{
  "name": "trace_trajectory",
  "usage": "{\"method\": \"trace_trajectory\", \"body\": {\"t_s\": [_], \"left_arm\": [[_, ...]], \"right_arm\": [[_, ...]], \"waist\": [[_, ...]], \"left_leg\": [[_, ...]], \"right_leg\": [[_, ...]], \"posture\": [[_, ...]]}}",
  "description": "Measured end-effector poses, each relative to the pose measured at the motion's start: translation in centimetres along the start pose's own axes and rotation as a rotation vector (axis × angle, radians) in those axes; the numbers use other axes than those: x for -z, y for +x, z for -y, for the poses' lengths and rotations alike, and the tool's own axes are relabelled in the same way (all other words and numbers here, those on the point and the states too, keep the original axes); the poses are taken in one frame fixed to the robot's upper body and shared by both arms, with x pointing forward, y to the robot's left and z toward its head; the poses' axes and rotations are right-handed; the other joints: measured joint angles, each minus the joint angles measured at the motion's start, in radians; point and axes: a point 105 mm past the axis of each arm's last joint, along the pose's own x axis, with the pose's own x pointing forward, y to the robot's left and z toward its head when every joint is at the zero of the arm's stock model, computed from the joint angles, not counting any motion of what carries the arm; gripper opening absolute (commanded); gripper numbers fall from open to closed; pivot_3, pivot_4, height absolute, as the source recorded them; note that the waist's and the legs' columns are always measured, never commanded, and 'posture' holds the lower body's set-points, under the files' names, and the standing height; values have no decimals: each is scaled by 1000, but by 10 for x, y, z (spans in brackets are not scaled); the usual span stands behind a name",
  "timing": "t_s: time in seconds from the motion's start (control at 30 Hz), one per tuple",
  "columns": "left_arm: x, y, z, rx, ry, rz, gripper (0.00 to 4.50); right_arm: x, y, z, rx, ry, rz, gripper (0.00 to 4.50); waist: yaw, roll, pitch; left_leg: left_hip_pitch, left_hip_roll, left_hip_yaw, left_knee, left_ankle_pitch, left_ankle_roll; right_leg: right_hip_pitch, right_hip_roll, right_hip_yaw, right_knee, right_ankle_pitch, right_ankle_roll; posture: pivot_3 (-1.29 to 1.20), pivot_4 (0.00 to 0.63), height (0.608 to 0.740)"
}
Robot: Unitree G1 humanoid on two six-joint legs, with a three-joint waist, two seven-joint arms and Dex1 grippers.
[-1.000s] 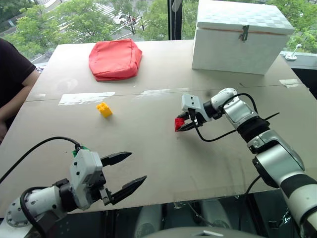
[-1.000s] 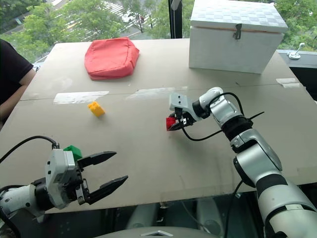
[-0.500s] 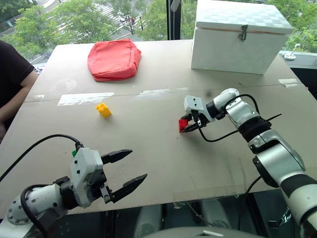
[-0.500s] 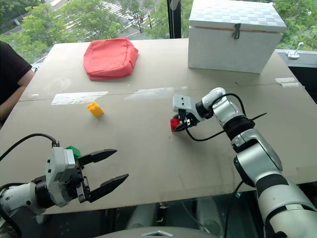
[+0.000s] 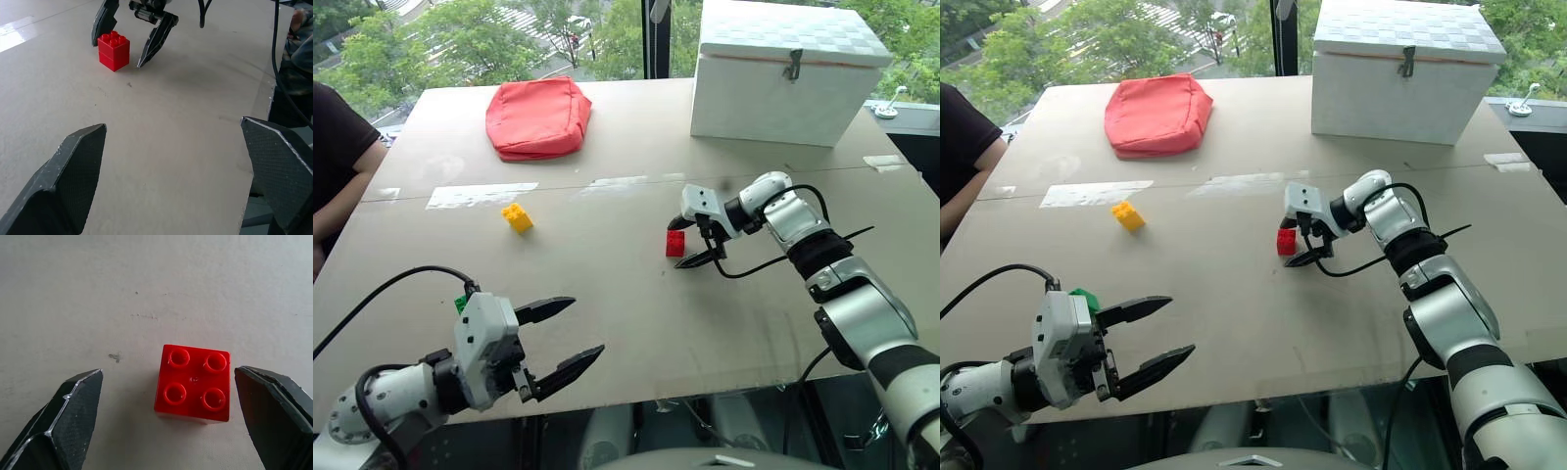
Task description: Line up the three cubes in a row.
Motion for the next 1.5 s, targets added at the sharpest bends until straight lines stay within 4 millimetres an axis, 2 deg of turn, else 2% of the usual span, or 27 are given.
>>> {"method": "trace_trajectory", "body": {"t_s": [0.07,0.13,0.3,0.4,0.47,0.5,0.63,0.7,0.77,1.03,1.07,1.13,1.23,1.27,1.3,1.5], "left_arm": [[-1,-2,-3,-23,2,5,4500],[1,-13,-18,-102,-2,2,4500],[10,-49,-68,-412,-28,-12,4500],[13,-75,-91,-576,-55,-11,4500],[15,-87,-97,-609,-65,-26,4500],[19,-92,-98,-597,-73,-58,4500],[20,-96,-107,-468,-36,-193,4500],[18,-98,-114,-433,-9,-227,4500],[18,-91,-129,-348,54,-293,4500],[37,-79,-158,-223,97,-422,4500],[39,-78,-159,-208,95,-434,4098],[44,-73,-160,-170,99,-456,3724],[50,-71,-160,-120,90,-479,2307],[52,-71,-160,-106,83,-483,2012],[53,-71,-159,-95,80,-485,1471],[43,-65,-159,-31,108,-450,1341]], "right_arm": [[-2,-2,-1,4,-12,17,4424],[-11,-11,-2,22,-36,72,4424],[-30,-41,-7,93,-104,183,4424],[-49,-59,-38,40,-69,389,4424],[-57,-72,-65,-8,-62,462,4424],[-60,-77,-82,-21,-67,481,4424],[-58,-73,-109,19,-59,496,4424],[-60,-72,-112,37,-46,502,4424],[-58,-74,-115,82,-41,484,4424],[-58,-77,-120,159,-29,460,4424],[-58,-77,-120,165,-29,456,4500],[-59,-78,-121,175,-27,455,4500],[-56,-78,-123,185,-14,447,4500],[-56,-78,-123,189,-10,445,4500],[-56,-78,-122,194,-8,445,4500],[-53,-79,-123,220,6,438,4500]], "waist": [[0,0,0],[1,1,0],[4,0,0],[13,0,0],[22,0,0],[24,0,0],[31,-1,-1],[29,0,0],[32,-1,-1],[27,-3,-1],[27,-3,-1],[26,-3,-1],[25,-3,-1],[25,-3,-1],[25,-3,-1],[30,-4,-1]], "left_leg": [[0,0,0,0,0,0],[0,0,0,0,0,0],[0,0,-1,0,0,0],[-1,0,-3,0,0,0],[-1,0,-2,0,-1,-1],[-1,0,-2,0,-1,-1],[0,0,-2,0,-1,-2],[0,1,-1,0,1,-3],[2,1,0,0,1,-4],[-3,3,3,-2,1,-4],[-3,4,3,-2,1,-4],[-3,4,5,-2,1,-4],[-3,4,6,-2,1,-4],[-3,4,6,-2,1,-4],[-3,4,7,-2,1,-4],[-2,6,7,0,1,-4]], "right_leg": [[0,0,0,0,0,0],[0,0,0,0,0,0],[0,0,-1,0,0,0],[0,-1,-2,0,0,1],[0,-2,-2,0,0,1],[0,-2,-2,-1,0,1],[0,-1,-3,0,-2,3],[0,-1,-2,0,-1,2],[1,-1,-2,0,-1,2],[-5,0,-2,0,2,-2],[-5,0,-2,0,3,-1],[-5,0,-1,0,2,-1],[-5,0,0,0,2,-2],[-6,0,0,0,2,-2],[-6,0,0,0,2,-2],[-5,1,0,1,0,1]], "posture": [[0,150,740],[0,150,740],[0,150,740],[0,150,740],[0,150,740],[0,150,740],[0,150,740],[0,150,740],[0,150,740],[0,150,740],[0,150,740],[0,150,740],[0,150,740],[0,150,740],[0,150,740],[0,150,740]]}}
